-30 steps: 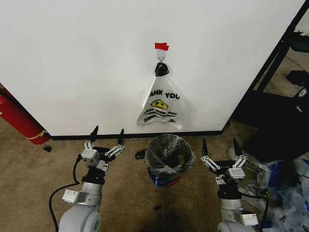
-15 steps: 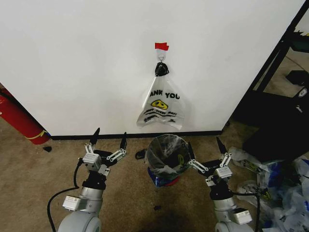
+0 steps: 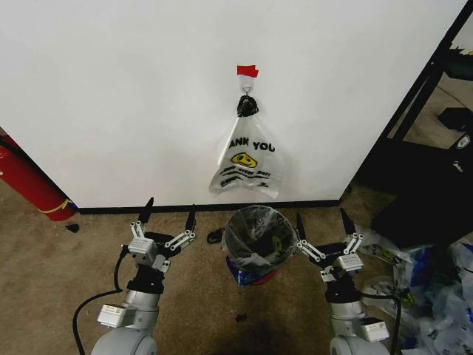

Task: Pick up the garbage bag from the wall and place it over the trash bin.

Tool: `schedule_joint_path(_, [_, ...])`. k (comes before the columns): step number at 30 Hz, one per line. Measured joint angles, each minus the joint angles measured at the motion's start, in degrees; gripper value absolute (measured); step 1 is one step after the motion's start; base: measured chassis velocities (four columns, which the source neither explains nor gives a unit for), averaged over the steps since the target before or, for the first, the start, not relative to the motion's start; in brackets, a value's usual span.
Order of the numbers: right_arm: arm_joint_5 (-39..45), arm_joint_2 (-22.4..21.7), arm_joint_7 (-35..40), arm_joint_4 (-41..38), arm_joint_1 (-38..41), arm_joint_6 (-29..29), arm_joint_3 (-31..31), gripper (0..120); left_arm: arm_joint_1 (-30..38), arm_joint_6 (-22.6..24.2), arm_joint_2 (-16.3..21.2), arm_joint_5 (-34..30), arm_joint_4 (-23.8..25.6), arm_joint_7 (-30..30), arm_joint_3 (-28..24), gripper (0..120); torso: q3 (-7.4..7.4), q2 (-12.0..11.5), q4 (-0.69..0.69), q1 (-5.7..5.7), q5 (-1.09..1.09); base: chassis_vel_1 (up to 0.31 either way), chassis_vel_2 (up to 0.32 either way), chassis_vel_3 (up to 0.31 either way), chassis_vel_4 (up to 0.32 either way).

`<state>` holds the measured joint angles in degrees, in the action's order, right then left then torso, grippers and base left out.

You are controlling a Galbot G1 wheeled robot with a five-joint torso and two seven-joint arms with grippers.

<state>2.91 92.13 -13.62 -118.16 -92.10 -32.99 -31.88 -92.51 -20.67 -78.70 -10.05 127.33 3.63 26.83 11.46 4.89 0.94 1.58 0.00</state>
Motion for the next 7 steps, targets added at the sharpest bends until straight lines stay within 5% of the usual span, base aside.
schedule_joint_path(7, [-0.6, 0.0, 0.2, -0.1, -0.3, 0.1, 0.0, 100, 0.1, -0.3, 0.0, -0.1, -0.4, -0.1, -0.2, 100, 0.00, 0.0, 0.00, 0.00, 0.00, 0.000, 0.000, 0.000, 0.000])
